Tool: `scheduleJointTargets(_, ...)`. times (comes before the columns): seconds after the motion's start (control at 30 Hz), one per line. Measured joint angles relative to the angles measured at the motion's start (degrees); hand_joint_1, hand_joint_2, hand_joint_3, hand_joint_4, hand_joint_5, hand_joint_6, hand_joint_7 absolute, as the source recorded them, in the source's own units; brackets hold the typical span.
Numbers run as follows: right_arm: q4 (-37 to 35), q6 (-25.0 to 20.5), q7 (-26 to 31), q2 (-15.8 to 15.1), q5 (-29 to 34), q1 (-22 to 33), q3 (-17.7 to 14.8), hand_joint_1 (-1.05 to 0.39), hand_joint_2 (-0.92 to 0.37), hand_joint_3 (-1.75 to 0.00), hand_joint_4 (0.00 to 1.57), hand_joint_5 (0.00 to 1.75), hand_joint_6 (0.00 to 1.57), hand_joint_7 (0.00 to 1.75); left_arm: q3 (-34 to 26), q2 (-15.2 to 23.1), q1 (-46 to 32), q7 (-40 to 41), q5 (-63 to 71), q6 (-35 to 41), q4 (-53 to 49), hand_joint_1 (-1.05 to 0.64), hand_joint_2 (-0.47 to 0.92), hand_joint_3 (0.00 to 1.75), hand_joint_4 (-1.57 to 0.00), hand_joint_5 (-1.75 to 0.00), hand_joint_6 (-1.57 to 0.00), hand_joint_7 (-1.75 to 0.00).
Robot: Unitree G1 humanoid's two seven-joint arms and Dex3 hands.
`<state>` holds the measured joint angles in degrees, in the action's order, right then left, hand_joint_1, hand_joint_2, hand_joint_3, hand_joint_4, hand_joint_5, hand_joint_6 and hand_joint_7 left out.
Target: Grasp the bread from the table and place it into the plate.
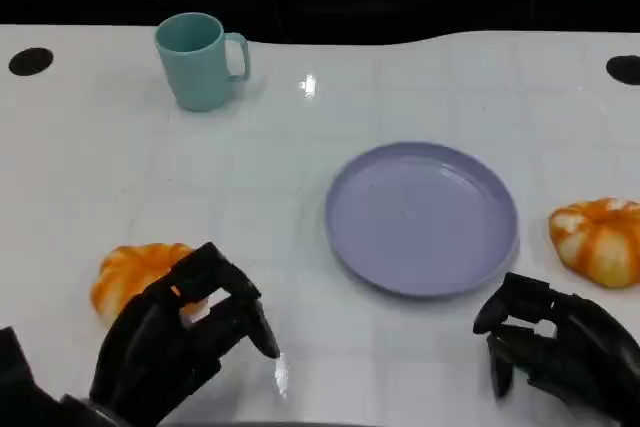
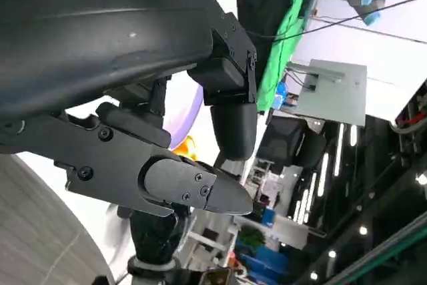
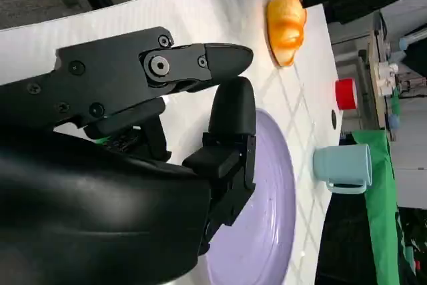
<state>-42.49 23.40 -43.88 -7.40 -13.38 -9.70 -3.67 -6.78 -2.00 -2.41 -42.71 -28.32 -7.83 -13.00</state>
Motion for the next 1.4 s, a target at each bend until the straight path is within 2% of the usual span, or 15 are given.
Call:
scheduleJointTargets(0.03,0.0,0.1,0.0,0.0,0.0,0.0,0.0,-0.54,-0.92,-0.26,0.67,1.75,0.68,1.36,0.0,0.2,0.0,0.2,0.7,-0.6,0.0,-0.66,0.92,0.16,-0.47,-1.34,-0.51,-0.81)
scheduleJointTargets(0.07,0.0,0.2,0.0,0.0,0.0,0.0,0.0,-0.53,-0.92,-0.26,0.67,1.75,0.68,1.37,0.0,0.3,0.1,0.3,1.5,-1.6,0.0,-0.66,0.92,0.16,-0.47,-1.31,-0.52,-0.76)
scheduleJointTargets(0.2,0.0,0.0,0.1,0.1,0.0,0.0,0.0,-0.53,-0.92,-0.25,0.67,1.75,0.69,1.37,0.2,1.9,0.6,1.2,5.0,-4.6,0.3,-0.67,0.92,0.18,-0.39,-0.97,-0.52,-0.32)
scheduleJointTargets(0.33,0.2,-0.4,0.2,0.1,0.0,0.0,0.0,-0.54,-0.92,-0.24,0.68,1.75,0.69,1.37,0.9,4.4,1.0,3.2,9.8,-8.1,0.9,-0.70,0.92,0.19,-0.30,-0.84,-0.45,-0.17)
scheduleJointTargets(0.47,0.4,-0.4,0.5,0.1,0.2,0.0,0.1,-0.54,-0.92,-0.25,0.67,1.75,0.68,1.38,1.5,7.4,1.2,4.1,13.5,-9.3,2.5,-0.71,0.92,0.23,-0.20,-0.78,-0.40,-0.10)
scheduleJointTargets(0.7,0.6,-0.2,0.7,0.1,0.2,0.1,0.2,-0.54,-0.92,-0.27,0.67,1.75,0.66,1.38,2.2,13.6,1.2,8.7,21.7,-9.7,9.6,-0.63,0.92,0.14,-0.09,-0.69,-0.38,-0.06)
scheduleJointTargets(1.0,0.7,0.3,1.1,0.0,0.5,0.2,0.4,-0.54,-0.92,-0.27,0.66,1.75,0.67,1.37,2.5,17.9,0.5,17.6,34.0,-9.8,17.2,-0.57,0.92,0.12,-0.10,-0.65,-0.42,-0.05)
scheduleJointTargets(1.07,0.7,0.4,1.2,0.0,0.5,0.2,0.5,-0.53,-0.92,-0.27,0.65,1.75,0.67,1.37,2.5,19.1,0.1,19.5,37.8,-10.0,18.8,-0.58,0.92,0.12,-0.16,-0.56,-0.43,-0.03)
scheduleJointTargets(1.2,0.7,0.3,1.2,0.0,0.5,0.2,0.5,-0.53,-0.92,-0.27,0.65,1.75,0.67,1.36,2.5,21.9,0.0,23.3,44.8,-11.9,20.2,-0.59,0.92,0.11,-0.20,-0.50,-0.44,-0.02)
scheduleJointTargets(1.27,0.7,0.3,1.3,0.0,0.6,0.2,0.6,-0.54,-0.92,-0.27,0.66,1.75,0.68,1.37,2.7,22.4,-0.2,24.6,47.6,-11.8,21.1,-0.60,0.92,0.12,-0.21,-0.30,-0.40,-0.01)
scheduleJointTargets(1.4,1.0,-0.1,1.6,0.0,0.8,0.2,0.7,-0.53,-0.92,-0.26,0.67,1.75,0.68,1.37,3.8,25.6,-1.9,26.2,62.5,-7.3,28.0,-0.57,0.92,0.11,-0.19,-0.18,-0.36,0.00)
